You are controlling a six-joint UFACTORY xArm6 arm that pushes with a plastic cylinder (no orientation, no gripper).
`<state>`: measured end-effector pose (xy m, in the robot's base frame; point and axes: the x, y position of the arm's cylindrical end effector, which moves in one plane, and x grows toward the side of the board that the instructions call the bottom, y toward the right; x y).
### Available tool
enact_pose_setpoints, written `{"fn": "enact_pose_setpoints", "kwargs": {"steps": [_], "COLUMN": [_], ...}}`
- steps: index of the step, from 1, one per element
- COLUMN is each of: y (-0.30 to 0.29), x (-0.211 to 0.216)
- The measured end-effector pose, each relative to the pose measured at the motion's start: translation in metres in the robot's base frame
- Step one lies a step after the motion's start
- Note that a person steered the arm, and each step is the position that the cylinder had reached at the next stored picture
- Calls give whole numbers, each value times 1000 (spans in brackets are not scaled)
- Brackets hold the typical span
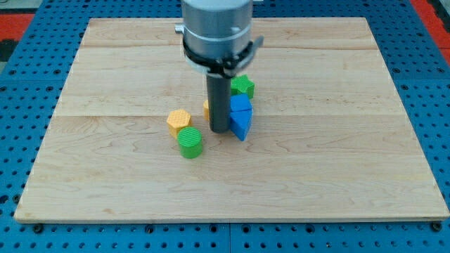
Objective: Push the green circle towards the center left
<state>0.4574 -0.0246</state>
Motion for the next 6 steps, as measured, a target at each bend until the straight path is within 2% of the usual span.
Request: {"fn": "enact_pose_setpoints", "kwargs": {"steps": [1, 2, 3, 4, 5, 6], "y": [-18, -12, 25, -33, -101, -179], "x": [6, 38, 72, 72, 29, -33]}}
